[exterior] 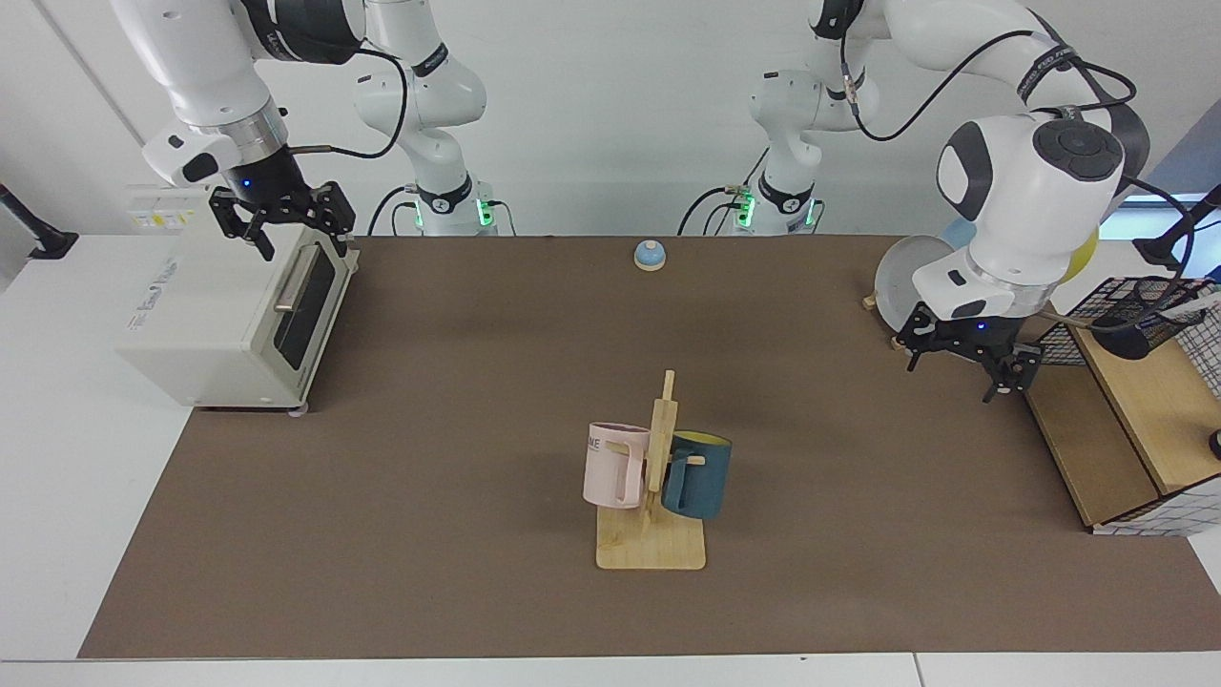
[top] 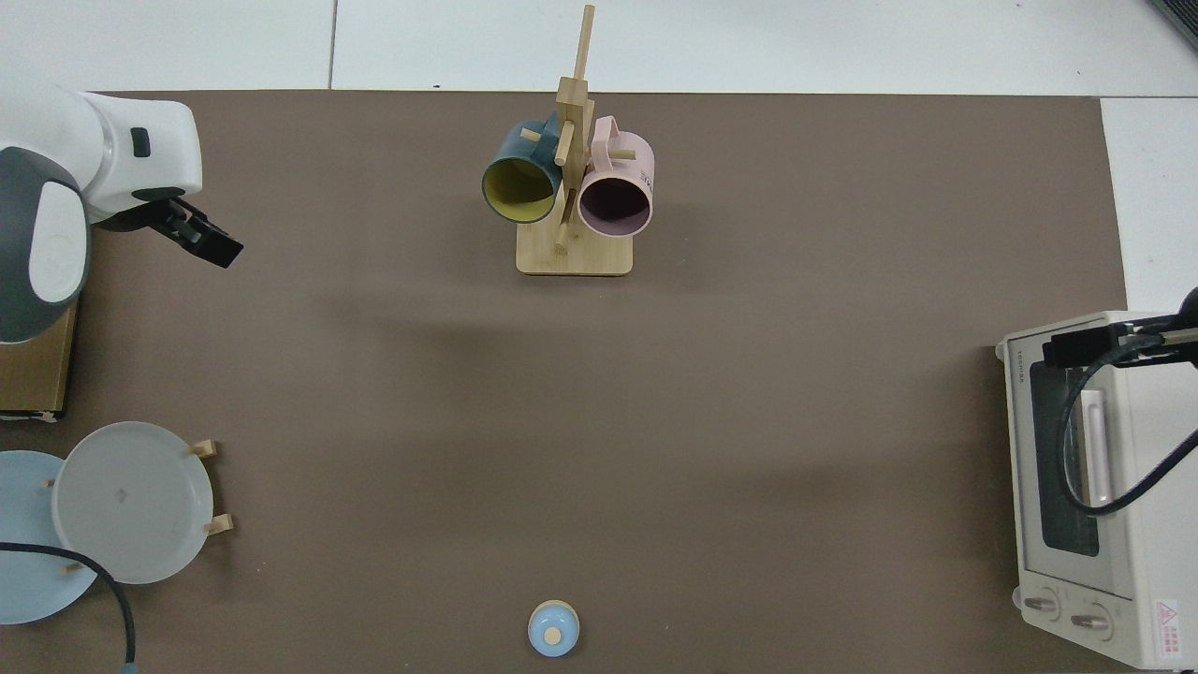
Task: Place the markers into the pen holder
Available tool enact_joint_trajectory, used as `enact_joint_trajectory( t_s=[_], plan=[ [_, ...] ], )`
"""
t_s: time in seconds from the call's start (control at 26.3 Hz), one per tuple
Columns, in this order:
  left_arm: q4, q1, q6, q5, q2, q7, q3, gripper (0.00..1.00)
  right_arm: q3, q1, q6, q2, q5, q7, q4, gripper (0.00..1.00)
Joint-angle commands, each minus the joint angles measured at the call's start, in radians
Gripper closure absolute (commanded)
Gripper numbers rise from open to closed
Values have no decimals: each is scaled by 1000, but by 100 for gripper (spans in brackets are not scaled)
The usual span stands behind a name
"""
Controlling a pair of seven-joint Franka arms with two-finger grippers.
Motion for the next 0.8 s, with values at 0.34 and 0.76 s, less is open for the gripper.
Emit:
enact_joint_trajectory(
  t_s=[0.34,0.76],
  plan=[
    [-121,124,-216,-81,-217,-323,-98,0,2,4,2,33,-2,12,22,0],
    [-232,-54,-173,-100,-325,-322,99,0,7,7,-24,21,-5,83,16,0]
  ],
)
